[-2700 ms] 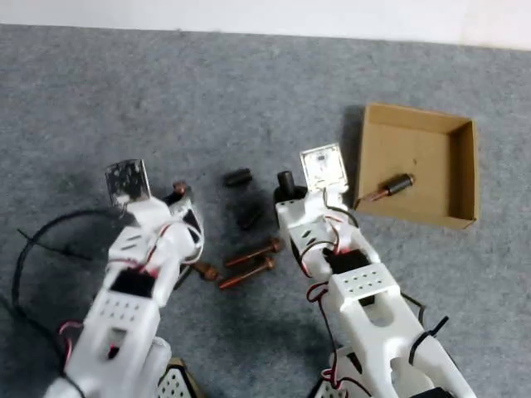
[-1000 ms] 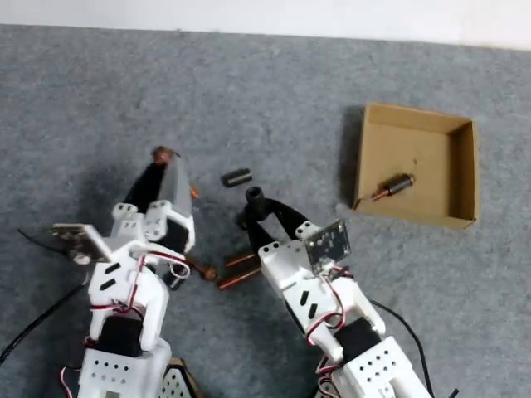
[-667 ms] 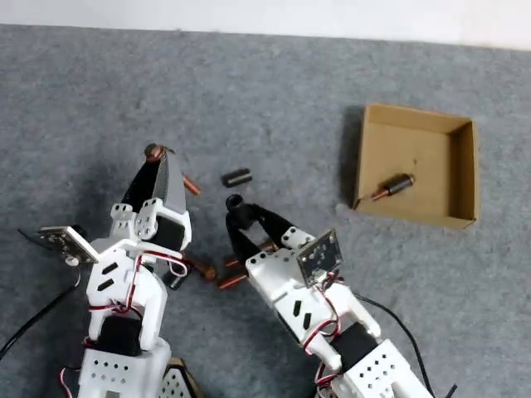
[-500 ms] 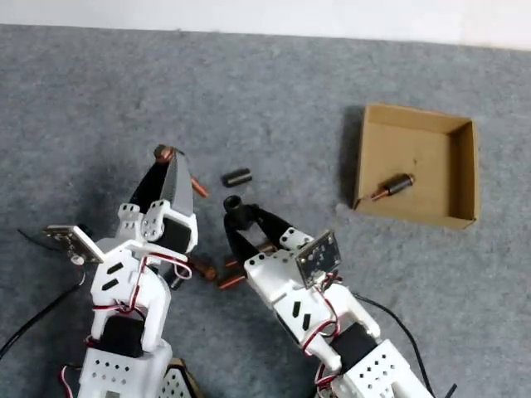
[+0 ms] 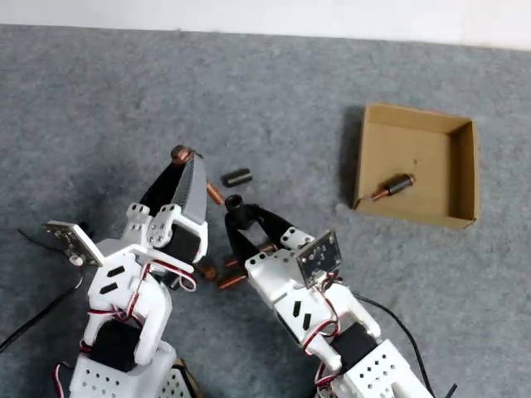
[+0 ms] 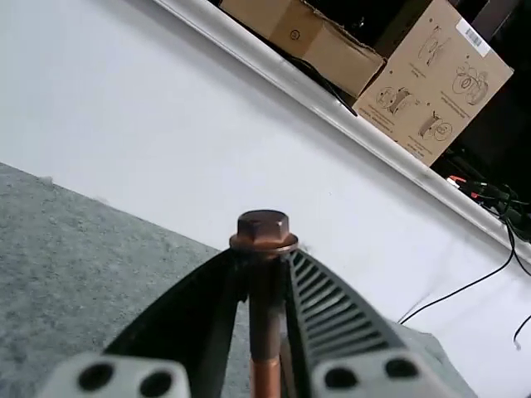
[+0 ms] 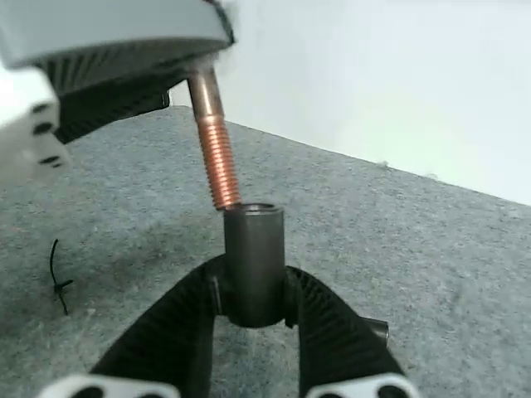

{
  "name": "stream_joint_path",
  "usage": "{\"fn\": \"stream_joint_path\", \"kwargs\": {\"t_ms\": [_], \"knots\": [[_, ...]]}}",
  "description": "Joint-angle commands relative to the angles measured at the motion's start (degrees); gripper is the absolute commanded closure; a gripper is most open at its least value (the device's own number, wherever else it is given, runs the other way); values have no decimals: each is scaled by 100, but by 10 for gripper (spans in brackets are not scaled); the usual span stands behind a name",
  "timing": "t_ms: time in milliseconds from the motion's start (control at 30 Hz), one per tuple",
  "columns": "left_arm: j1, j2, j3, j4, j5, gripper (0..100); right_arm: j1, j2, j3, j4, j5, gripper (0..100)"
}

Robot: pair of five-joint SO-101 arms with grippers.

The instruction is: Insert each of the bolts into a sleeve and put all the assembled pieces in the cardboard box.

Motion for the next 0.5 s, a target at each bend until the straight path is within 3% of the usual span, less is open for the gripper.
{"fn": "stream_joint_path", "kwargs": {"t_ms": [0, 467], "knots": [[127, -110, -374, 9, 0, 995, -110, -101, 435, -136, 53, 994], [154, -110, -400, 70, 0, 995, -286, -101, 426, 110, 589, 994]]}}
